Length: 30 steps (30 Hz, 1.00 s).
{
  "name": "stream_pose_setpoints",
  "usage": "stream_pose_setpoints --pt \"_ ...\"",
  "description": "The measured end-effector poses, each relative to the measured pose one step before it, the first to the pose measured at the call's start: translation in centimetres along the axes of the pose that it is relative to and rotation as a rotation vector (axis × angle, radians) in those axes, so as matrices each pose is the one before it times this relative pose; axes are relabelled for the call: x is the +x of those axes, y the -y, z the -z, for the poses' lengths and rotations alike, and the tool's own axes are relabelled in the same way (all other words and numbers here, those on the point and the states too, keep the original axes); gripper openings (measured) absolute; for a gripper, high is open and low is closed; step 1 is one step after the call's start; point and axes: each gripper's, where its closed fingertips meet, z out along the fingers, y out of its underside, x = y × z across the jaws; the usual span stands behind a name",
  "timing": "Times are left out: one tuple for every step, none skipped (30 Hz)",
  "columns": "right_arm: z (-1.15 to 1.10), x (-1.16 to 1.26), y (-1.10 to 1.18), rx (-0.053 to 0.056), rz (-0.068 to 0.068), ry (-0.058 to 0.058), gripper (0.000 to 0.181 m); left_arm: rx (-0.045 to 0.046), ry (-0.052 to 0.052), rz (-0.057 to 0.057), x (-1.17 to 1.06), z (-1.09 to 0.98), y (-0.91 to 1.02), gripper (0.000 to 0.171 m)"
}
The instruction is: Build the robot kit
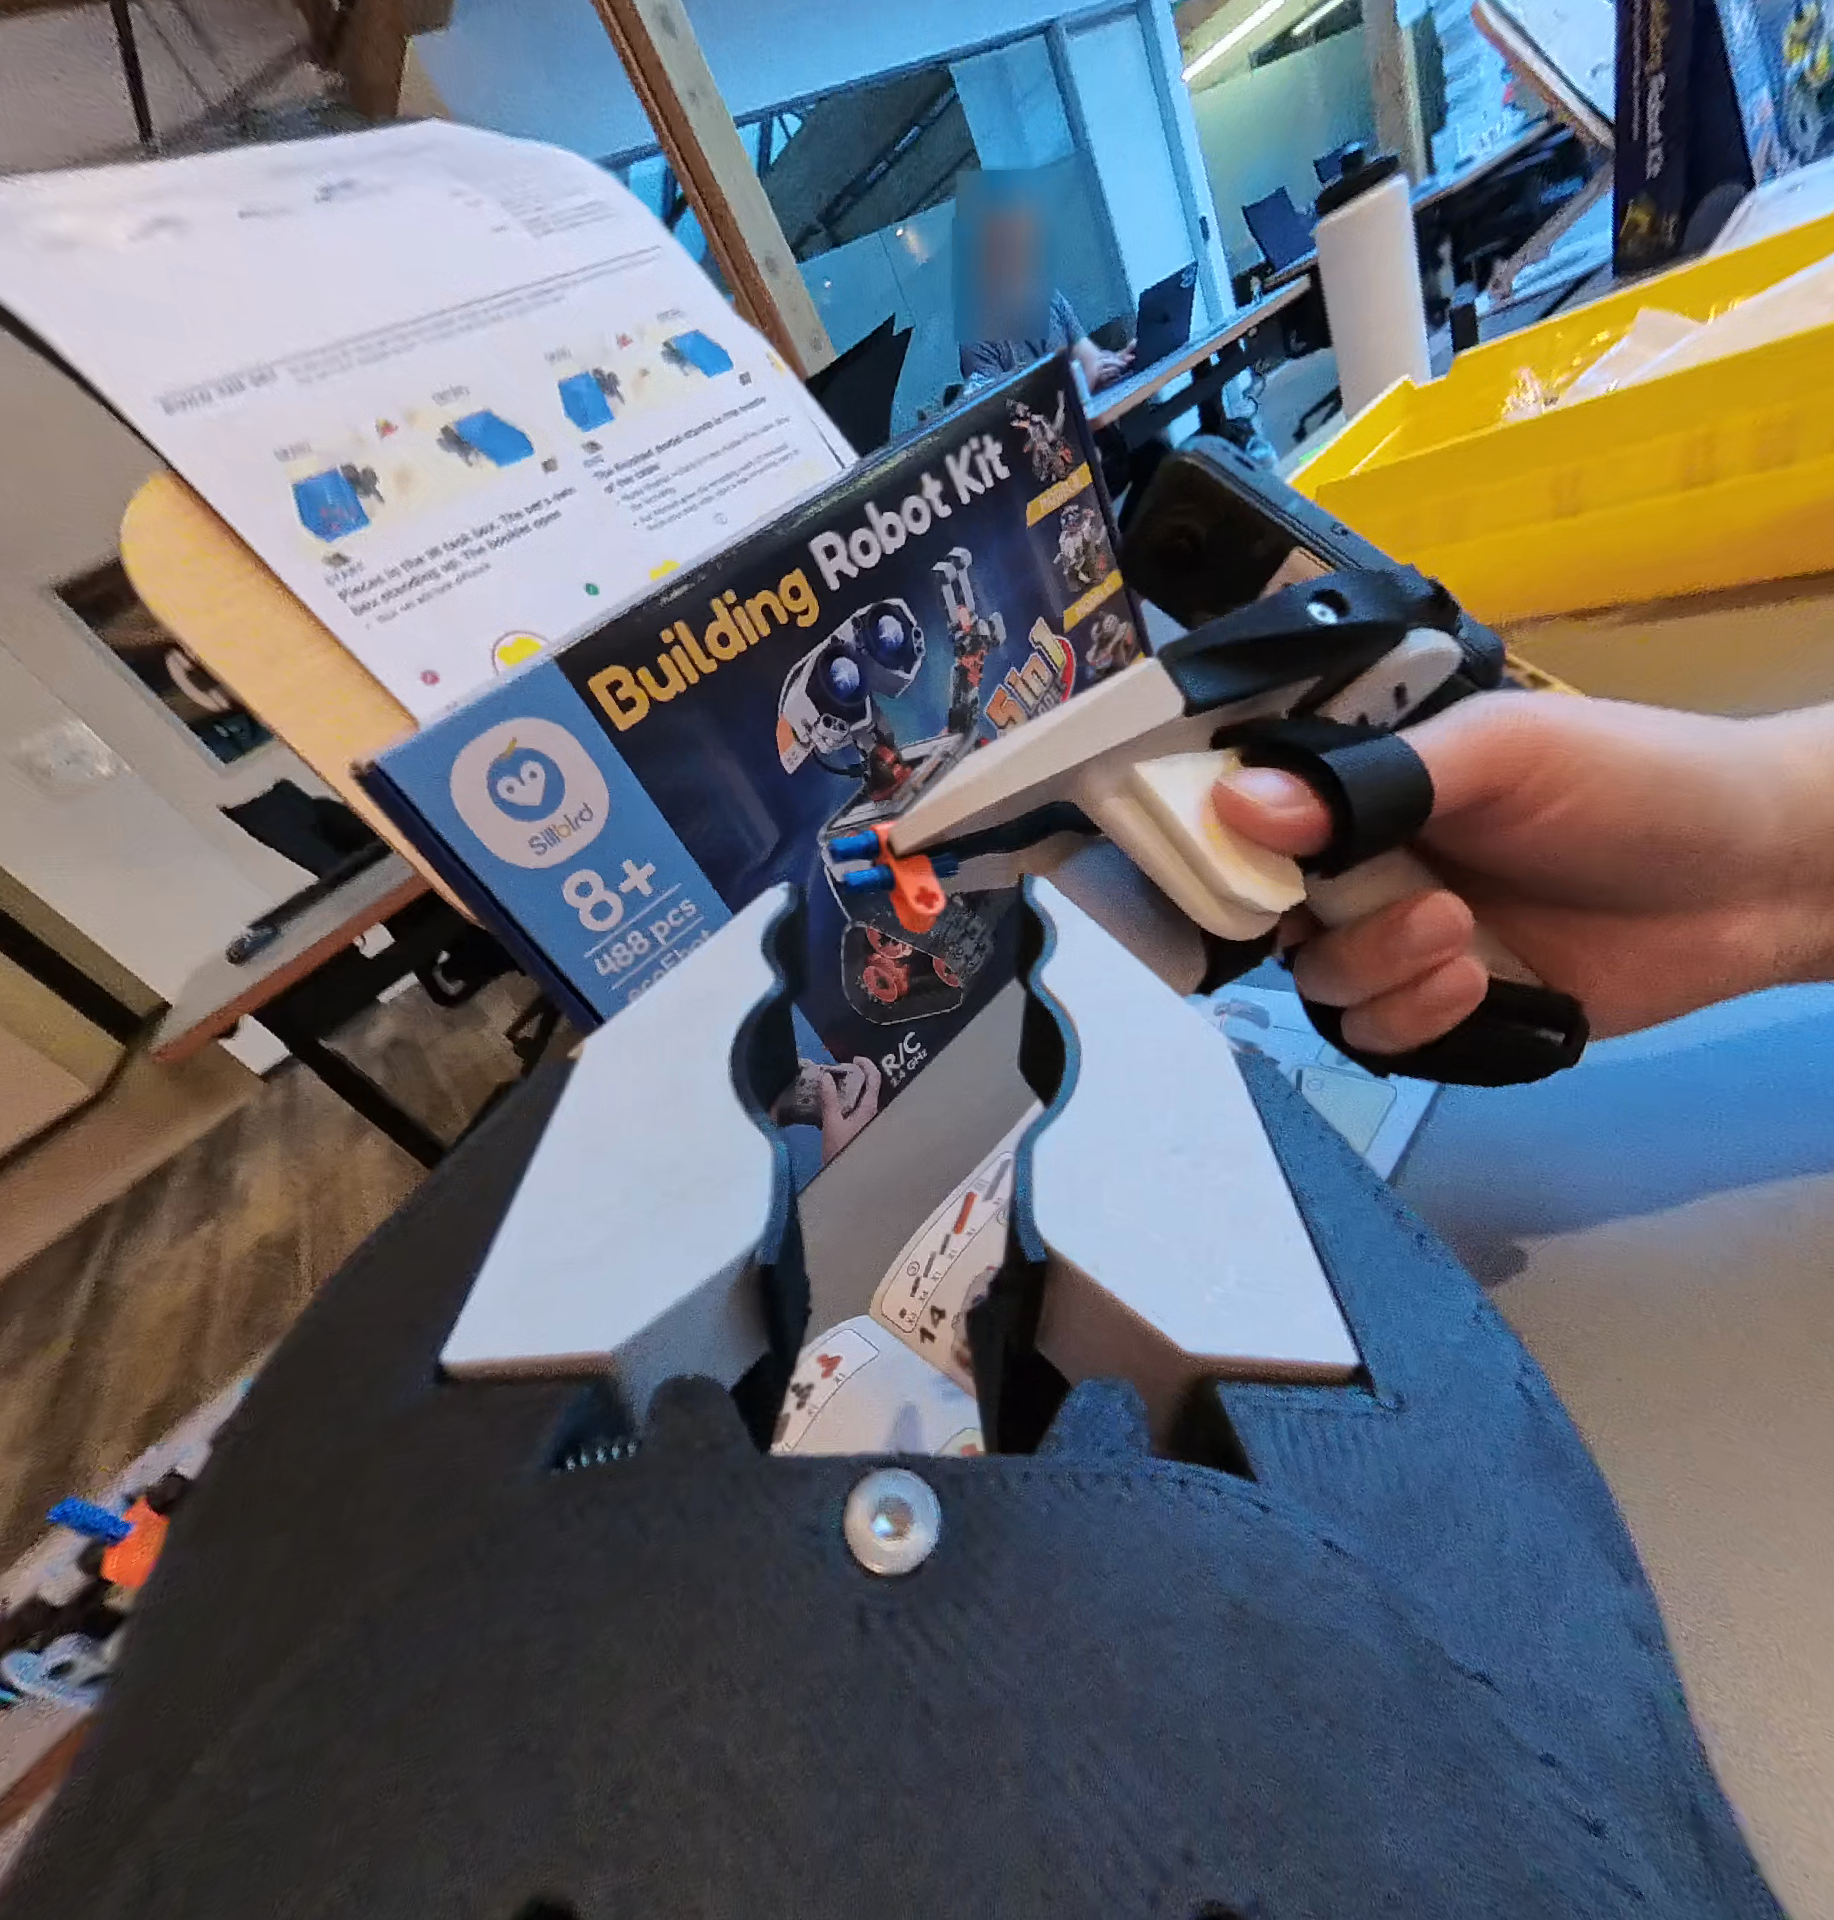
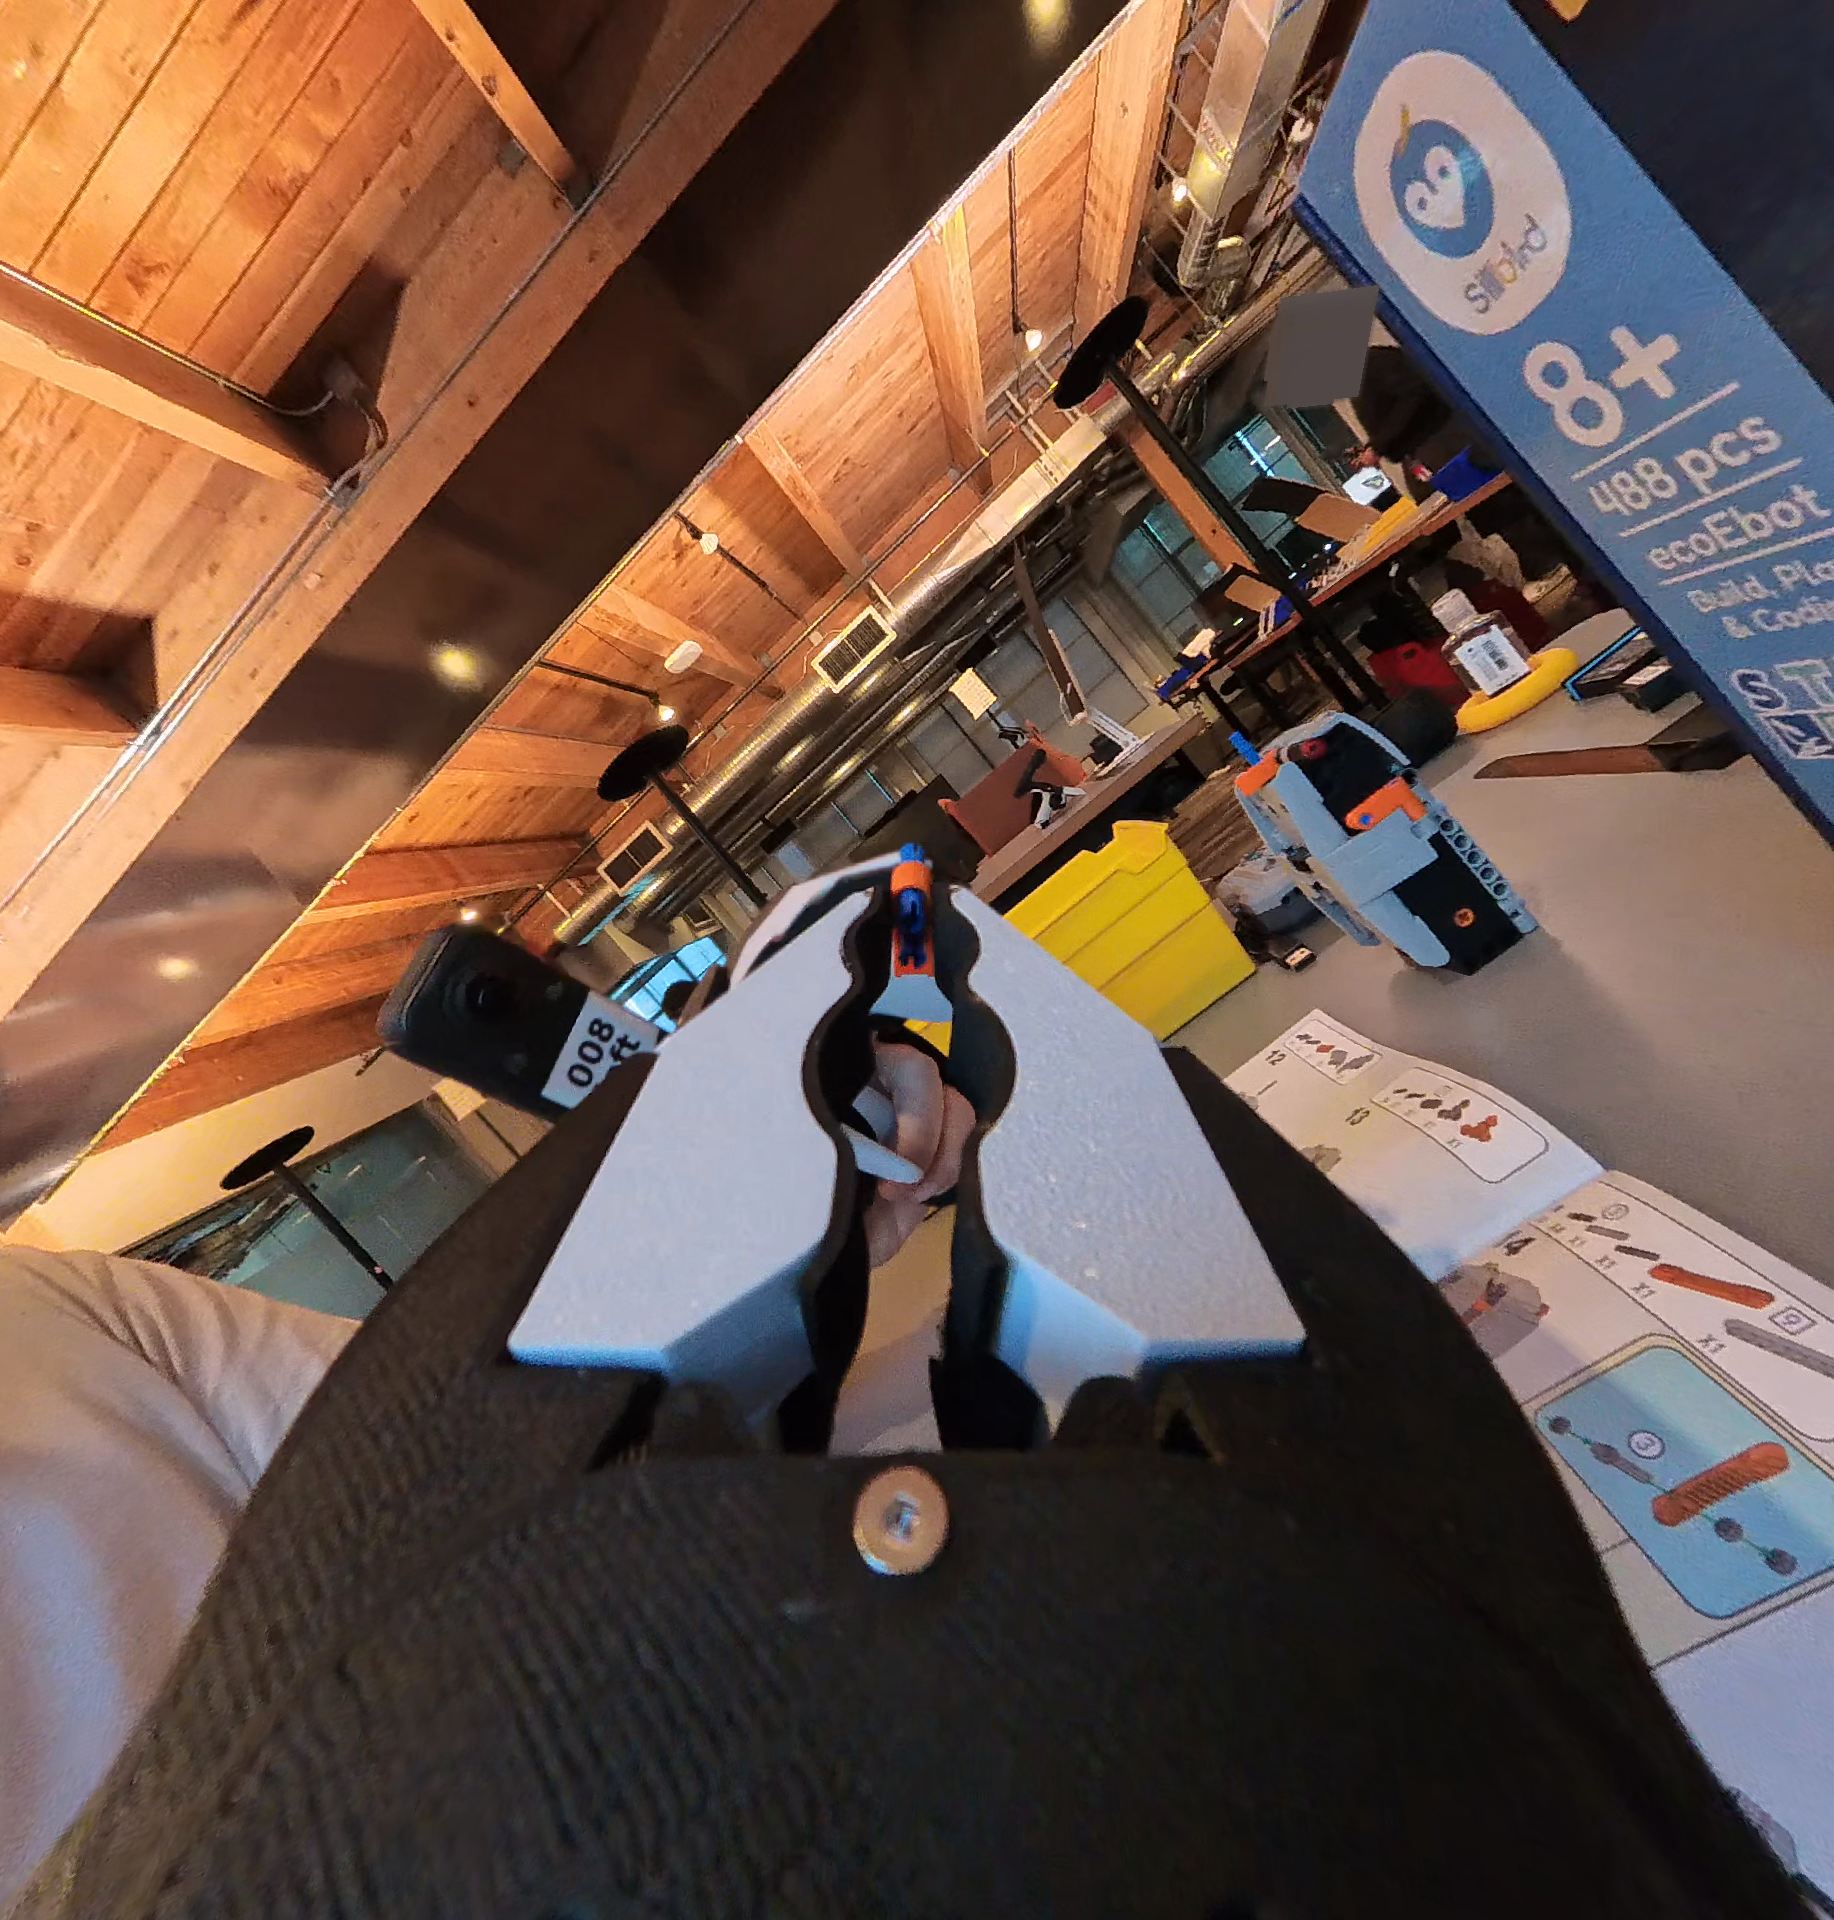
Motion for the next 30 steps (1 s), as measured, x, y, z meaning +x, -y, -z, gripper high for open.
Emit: stream_pose_setpoints --pt "-0.01 -0.049 -0.031 -0.0041 -0.0094 0.0056 0.005 -0.01247 -0.0025 -0.0159 0.247 -0.111 -0.108 0.036" --pt "-0.012 0.009 -0.095 -0.0098 -0.0089 0.0034 0.005 -0.01599 0.0044 -0.0094 0.11 -0.157 -0.195 0.036" --pt "-0.004 0.042 -0.128 -0.0108 -0.0028 0.0005 0.005 -0.01442 0.0045 -0.0081 0.072 -0.144 -0.193 0.037" --pt "-0.017 0.043 -0.189 -0.0149 0.0013 0.0005 0.005 -0.01349 0.0051 -0.0091 0.034 -0.125 -0.2 0.041" --pt "-0.033 -0.016 -0.2 -0.0157 0.001 0.0031 0.006 -0.00916 0.0069 -0.0128 -0.005 -0.063 -0.144 0.042" --pt "-0.042 0.003 -0.201 -0.0165 -0.0028 0.0009 0.005 -0.00171 0.004 -0.0143 0.042 -0.017 -0.044 0.04" --pt "-0.052 -0.022 -0.134 -0.0121 -0.0034 0.0019 0.006 0.0019 0.008 -0.0108 -0.027 0.019 0.03 0.038" --pt "-0.018 -0.076 -0.005 -0.0025 -0.0046 0.0044 0.006 0.00213 0.0099 -0.0062 -0.063 0.009 0.045 0.036" --pt "0.012 -0.011 0.003 -0.0022 -0.008 0.0015 0.006 -0.00029 0.0066 -0.0028 -0.041 0.003 0.005 0.034" --pt "0.011 0.036 -0.019 -0.0026 -0.0069 -0.0035 0.005 -0.00369 0.0071 -0.0022 -0.061 -0.021 -0.063 0.033" --pt "0.019 0.07 -0.055 -0.006 -0.0017 -0.0062 0.006 -0.00514 0.0059 -0.0039 -0.053 -0.031 -0.104 0.03" --pt "0.054 0.116 -0.035 -0.0061 0.0015 -0.0075 0.005 -0.00581 -0.0031 -0.001 0.057 -0.045 -0.124 0.029" --pt "0.078 0.152 -0.055 -0.01 -0.001 -0.0066 0.005 -0.0069 -0.015 0.0044 0.152 -0.027 -0.15 0.03" --pt "0.045 0.16 -0.11 -0.0162 -0.0077 -0.0028 0.006 -0.00295 -0.0262 0.0189 0.188 0.034 -0.116 0.032" --pt "0.038 0.098 -0.063 -0.0152 -0.0096 0.0017 0.006 0.00487 -0.041 0.0523 0.19 0.073 -0.03 0.034" --pt "0.054 0.132 -0.051 -0.0132 -0.0046 -0.0034 0.006 0.00752 -0.0597 0.0923 0.168 0.135 0.028 0.036" --pt "0.059 0.213 -0.16 -0.0208 -0.0044 -0.0082 0.006 0.00531 -0.0716 0.1225 0.077 0.214 0.016 0.034" --pt "0.034 0.046 -0.288 -0.03 -0.0037 0.0031 0.006 -0.00196 -0.0738 0.1394 -0.045 0.281 -0.07 0.03" --pt "-0.002 -0.019 -0.399 -0.0356 -0.0025 0.0074 0.006 -0.0171 -0.0562 0.1454 -0.406 0.303 -0.261 0.028" --pt "-0.021 0.052 -0.459 -0.0382 0.005 -0.0013 0.006 -0.02311 -0.0369 0.1386 -0.68 0.318 -0.347 0.023" --pt "-0.081 -0.002 -0.49 -0.0382 0.012 -0.0008 0.006 -0.01749 -0.0558 0.1239 -0.314 0.33 -0.28 0.026" --pt "-0.164 -0.004 -0.607 -0.0448 0.0081 -0.0017 0.006 -0.00981 -0.0709 0.1079 0.047 0.322 -0.204 0.028" --pt "-0.199 0.045 -0.601 -0.0433 0.0097 -0.006 0.006 -0.00555 -0.0514 0.088 -0.07 0.259 -0.155 0.027" --pt "-0.207 -0.013 -0.46 -0.0323 0.012 -0.0031 0.006 -0.00682 -0.033 0.0565 -0.125 0.185 -0.191 0.024" --pt "-0.209 -0.107 -0.291 -0.0194 0.0083 0.0036 0.006 -0.01062 -0.0198 0.0241 -0.088 0.106 -0.248 0.023" --pt "-0.153 -0.007 -0.152 -0.0109 -0.0019 0.0005 0.006 -0.01585 -0.0153 0.0044 0.028 0.024 -0.312 0.022" --pt "-0.108 0.02 -0.068 -0.0046 -0.0054 0.0014 0.006 -0.01962 -0.0134 0.0015 0.093 -0.031 -0.357 0.022" --pt "-0.069 -0.026 -0.122 -0.0056 -0.0041 0.0052 0.006 -0.01299 -0.0065 0.0068 0.01 -0.051 -0.237 0.023" --pt "-0.056 0.02 -0.226 -0.0115 -0.0019 0.0025 0.006 -0.00698 -0.0035 0.0057 -0.009 -0.038 -0.135 0.023" --pt "-0.039 0.012 -0.137 -0.007 -0.0009 0.0011 0.006 -0.00869 -0.0065 -0.0003 0.06 -0.047 -0.168 0.022"
